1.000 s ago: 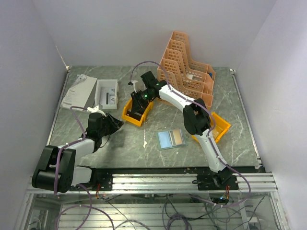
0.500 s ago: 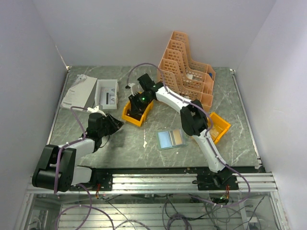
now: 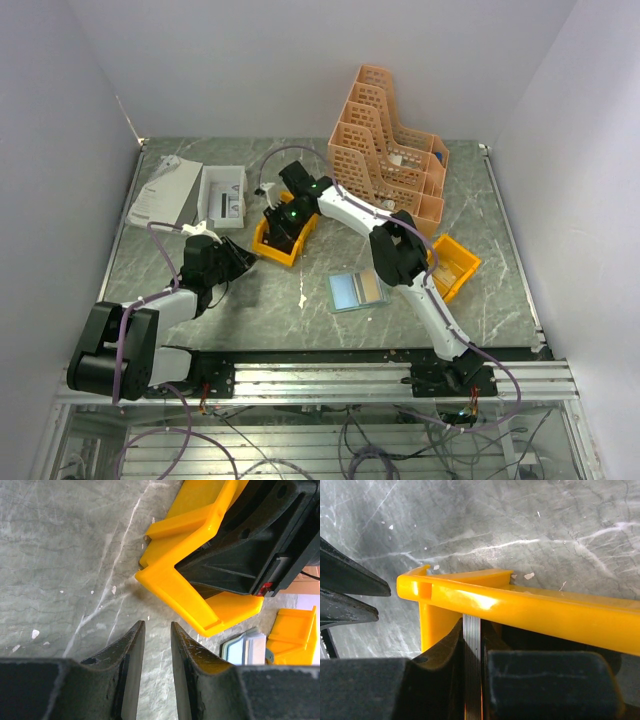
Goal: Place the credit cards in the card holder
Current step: Pick up the credit card from the storage box.
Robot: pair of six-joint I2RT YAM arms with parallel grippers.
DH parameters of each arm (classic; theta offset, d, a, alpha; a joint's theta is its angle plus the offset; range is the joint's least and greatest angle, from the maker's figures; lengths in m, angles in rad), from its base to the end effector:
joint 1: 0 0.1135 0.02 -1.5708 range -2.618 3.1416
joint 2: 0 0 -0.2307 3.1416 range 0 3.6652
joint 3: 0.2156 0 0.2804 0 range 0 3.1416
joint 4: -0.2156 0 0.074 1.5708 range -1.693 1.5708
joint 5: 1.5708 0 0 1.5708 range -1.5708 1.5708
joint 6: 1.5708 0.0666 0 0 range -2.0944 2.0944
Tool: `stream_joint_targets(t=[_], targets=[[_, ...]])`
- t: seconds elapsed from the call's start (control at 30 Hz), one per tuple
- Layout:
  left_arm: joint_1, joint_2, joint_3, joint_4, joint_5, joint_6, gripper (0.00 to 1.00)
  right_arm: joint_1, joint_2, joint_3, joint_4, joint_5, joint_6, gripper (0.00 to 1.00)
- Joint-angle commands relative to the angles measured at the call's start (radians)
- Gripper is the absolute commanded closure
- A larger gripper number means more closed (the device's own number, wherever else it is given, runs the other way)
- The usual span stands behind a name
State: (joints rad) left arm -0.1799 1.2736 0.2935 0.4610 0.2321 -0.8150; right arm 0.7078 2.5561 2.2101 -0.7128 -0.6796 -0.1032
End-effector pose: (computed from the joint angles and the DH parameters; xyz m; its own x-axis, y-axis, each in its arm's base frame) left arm 0.2682 -0.0643 0.0711 -0.6045 -0.6099 -0.5125 -0.1010 0.6968 -0.7101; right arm 0.3921 0.3906 0.0949 -0.5826 -0.6040 -0.5438 -0.8040 0.3303 0.4945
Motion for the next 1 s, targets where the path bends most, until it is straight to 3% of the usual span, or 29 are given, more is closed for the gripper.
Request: stream_joint_targets(t=[0.0,0.33,0.6,0.97], targets=[[0.011,-0.013,0.019,0.005,0.007,0.027,0.62,-0.017,0.0,0.04,0.0,-0.029,0.013,1.0],[0.011,-0.034,0.014,-0.004,0.003,0.021,0.62,-0.08,-0.062,-0.03,0.134,-0.194,0.187,1.0],[0.011,-0.04,0.012,-0.012,0.001,0.023,0.62,-0.095,-0.048,-0.051,0.163,-0.258,0.226,0.89],[0.011,-0.031,0.012,-0.002,0.001,0.02,0.62,-0.105,-0.048,-0.066,0.175,-0.277,0.242,0.81]])
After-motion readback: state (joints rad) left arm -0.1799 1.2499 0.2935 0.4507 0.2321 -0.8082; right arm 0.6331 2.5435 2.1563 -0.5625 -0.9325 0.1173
